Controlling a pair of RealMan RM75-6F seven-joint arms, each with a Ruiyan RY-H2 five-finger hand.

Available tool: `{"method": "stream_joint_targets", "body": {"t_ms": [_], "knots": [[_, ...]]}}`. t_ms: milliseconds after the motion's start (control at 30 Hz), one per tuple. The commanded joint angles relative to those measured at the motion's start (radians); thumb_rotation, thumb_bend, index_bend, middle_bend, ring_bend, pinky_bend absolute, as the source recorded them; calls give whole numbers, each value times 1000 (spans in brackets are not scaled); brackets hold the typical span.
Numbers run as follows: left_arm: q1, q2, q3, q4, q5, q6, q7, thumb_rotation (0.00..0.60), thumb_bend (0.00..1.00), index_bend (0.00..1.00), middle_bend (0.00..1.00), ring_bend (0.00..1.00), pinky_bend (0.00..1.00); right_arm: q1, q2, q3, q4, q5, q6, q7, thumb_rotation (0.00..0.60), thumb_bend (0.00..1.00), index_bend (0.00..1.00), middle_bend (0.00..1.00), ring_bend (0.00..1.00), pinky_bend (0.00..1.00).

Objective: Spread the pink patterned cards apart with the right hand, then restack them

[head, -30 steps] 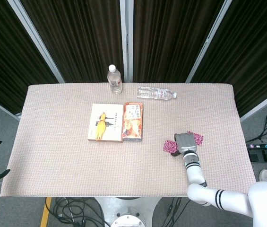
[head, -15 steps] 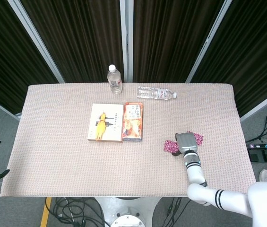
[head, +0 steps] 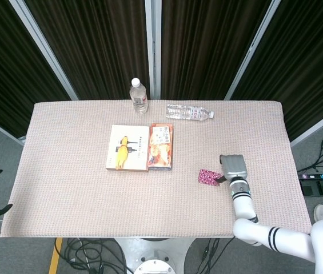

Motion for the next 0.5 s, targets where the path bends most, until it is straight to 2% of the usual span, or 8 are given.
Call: {"method": "stream_joint_targets", "body": {"t_ms": [33,200,500], "knots": [[-2,-2,1,0,3,-1,2,600,32,212,223,94,267,-6,45,2,-14,19,3,-11,425,0,376,1000,1000,1000],[-4,0,2,-6,5,-1,12,600,32,212,223,94,267,-20,59,-12,39,24,-30,9,418,4,379,1000,1000,1000],[-11,6,2,-25,0,-17,39,600,32,212,223,94,267,-34,31,-26,160,4,-118,71,423,4,380,1000,1000,1000]]}}
